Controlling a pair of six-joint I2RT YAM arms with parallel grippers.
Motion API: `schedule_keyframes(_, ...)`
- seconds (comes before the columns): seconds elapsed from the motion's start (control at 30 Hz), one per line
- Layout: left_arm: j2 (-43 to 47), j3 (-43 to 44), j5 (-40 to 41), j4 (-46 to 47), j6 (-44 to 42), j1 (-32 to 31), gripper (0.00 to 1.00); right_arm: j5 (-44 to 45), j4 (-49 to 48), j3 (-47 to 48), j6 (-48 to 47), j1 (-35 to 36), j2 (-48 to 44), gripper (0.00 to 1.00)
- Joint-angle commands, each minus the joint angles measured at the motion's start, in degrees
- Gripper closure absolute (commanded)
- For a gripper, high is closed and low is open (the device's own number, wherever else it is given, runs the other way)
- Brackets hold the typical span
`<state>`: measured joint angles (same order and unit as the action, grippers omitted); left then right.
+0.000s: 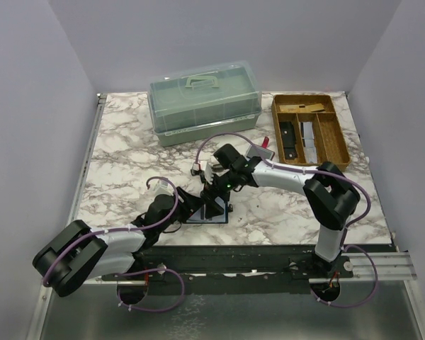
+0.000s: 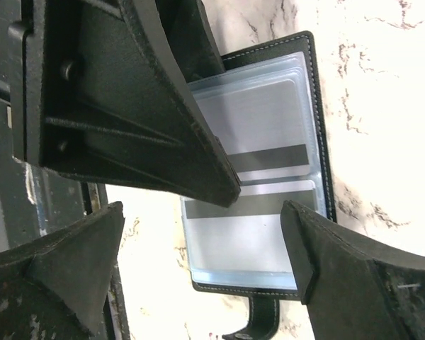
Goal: Take the credit cards out of the card holder
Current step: Remove the credit card from the card holder.
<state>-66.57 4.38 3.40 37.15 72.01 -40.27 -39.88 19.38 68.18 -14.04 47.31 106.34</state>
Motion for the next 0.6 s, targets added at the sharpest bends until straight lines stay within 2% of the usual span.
schedule_keyframes(0.0,0.5,0.3,-1.2,-0.2,0.0,0.6,0.41,4.7,0.2,-1.2,-2.7,0.4,-3.0,0.00)
schedule_keyframes(0.43,14.7,-2.3,0.2,-6.0,-1.1,1.0,0.45,-4.8,0.3,-0.1,2.5,-3.1,-1.5,0.00)
schedule_keyframes(0.57,14.4,-2.5,0.2,-8.2,-1.3,1.1,0.46,-12.7,1.1,0.5,5.7,-6.8,2.1,0.00)
